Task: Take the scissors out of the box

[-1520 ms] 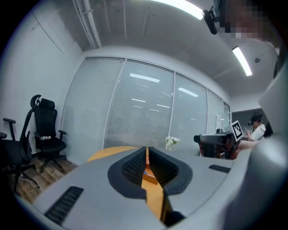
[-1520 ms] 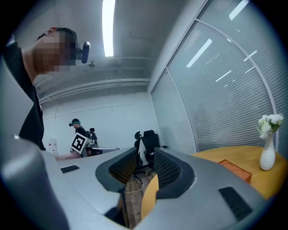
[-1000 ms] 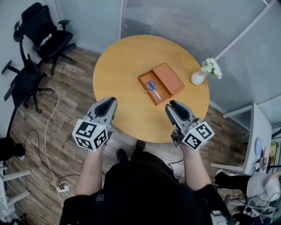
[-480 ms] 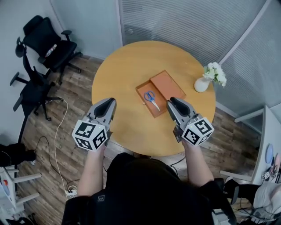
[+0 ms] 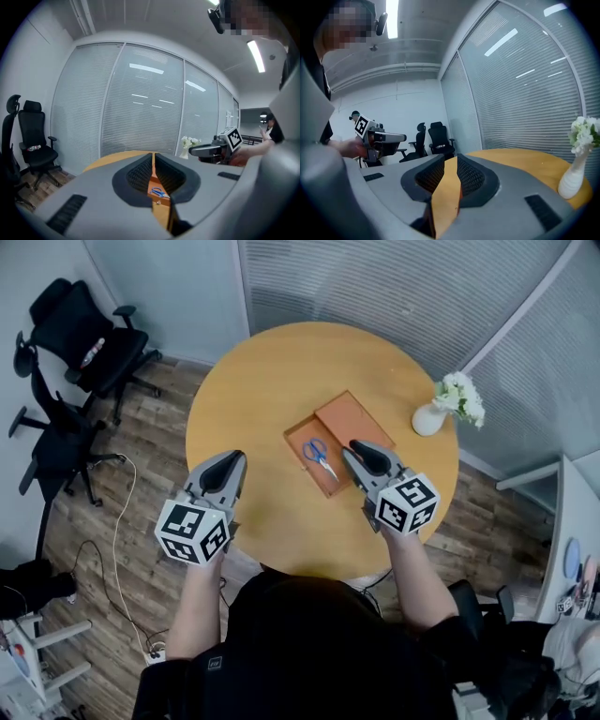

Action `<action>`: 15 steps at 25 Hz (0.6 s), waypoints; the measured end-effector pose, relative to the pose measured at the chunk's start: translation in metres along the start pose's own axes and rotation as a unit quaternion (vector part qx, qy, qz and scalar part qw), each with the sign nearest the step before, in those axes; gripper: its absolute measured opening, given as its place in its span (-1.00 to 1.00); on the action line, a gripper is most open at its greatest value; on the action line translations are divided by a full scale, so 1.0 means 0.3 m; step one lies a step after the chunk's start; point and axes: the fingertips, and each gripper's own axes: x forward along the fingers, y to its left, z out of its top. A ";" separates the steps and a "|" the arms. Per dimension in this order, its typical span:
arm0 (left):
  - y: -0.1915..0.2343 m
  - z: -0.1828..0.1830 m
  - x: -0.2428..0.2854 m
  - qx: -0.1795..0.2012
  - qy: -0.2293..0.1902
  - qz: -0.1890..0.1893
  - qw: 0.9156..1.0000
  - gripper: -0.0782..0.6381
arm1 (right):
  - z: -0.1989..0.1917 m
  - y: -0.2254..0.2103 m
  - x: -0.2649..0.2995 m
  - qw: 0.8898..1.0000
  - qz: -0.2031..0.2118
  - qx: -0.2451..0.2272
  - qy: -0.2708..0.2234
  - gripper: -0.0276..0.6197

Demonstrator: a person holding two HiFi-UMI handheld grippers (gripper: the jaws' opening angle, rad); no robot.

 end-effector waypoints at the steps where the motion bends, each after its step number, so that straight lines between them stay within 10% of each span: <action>1: 0.013 -0.005 0.009 -0.002 0.002 -0.003 1.000 -0.70 | -0.010 -0.007 0.023 1.000 -0.003 -0.002 0.009 -0.62; 15: 0.143 -0.169 0.202 -0.038 0.041 -0.046 0.997 -0.70 | -0.355 -0.188 0.359 0.982 -0.025 0.006 0.186 -0.62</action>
